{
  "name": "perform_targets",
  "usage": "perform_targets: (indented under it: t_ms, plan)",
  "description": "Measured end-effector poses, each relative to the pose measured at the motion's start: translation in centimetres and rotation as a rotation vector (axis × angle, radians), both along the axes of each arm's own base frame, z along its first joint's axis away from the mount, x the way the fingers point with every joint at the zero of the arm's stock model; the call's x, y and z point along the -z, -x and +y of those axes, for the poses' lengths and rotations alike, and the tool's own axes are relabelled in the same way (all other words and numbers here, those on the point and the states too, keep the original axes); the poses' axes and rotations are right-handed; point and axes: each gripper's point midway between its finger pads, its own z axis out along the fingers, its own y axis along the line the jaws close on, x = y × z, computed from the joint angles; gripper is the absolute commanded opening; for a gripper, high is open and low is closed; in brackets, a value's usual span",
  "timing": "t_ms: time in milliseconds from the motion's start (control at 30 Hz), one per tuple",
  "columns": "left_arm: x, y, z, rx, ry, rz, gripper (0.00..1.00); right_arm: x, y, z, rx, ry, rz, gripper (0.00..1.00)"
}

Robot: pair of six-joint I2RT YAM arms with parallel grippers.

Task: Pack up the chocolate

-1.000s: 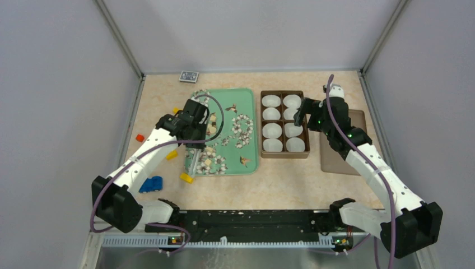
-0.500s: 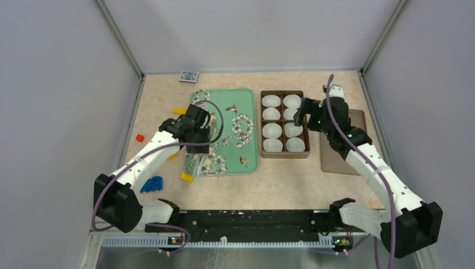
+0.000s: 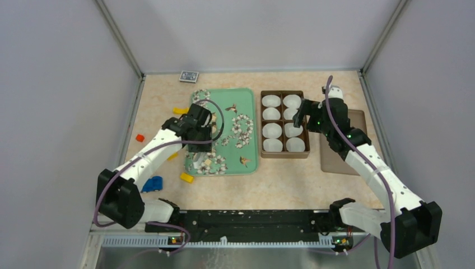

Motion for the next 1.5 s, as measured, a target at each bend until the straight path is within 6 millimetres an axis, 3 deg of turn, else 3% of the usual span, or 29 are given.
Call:
perform_targets:
  t_ms: [533,1000,1267,1500]
  plan:
    - [1.6,-1.0,-0.3,-0.038,-0.018,0.026,0.47,0.2,0.1,0.1,-0.003,-0.001,0.004,0.98]
    - [1.1,-1.8,-0.6,-0.024,-0.013,0.006,0.29,0.6,0.0,0.1,-0.003,0.000,0.004,0.98]
    - [-0.4,-2.5,-1.3,0.006,0.009,-0.024,0.36,0.7,0.0,0.1,-0.002,-0.001,0.002,0.98]
    - [0.5,-2.2,-1.5,0.015,0.006,0.016,0.44,1.6,0.2,0.0,0.001,0.003,0.016,0.98]
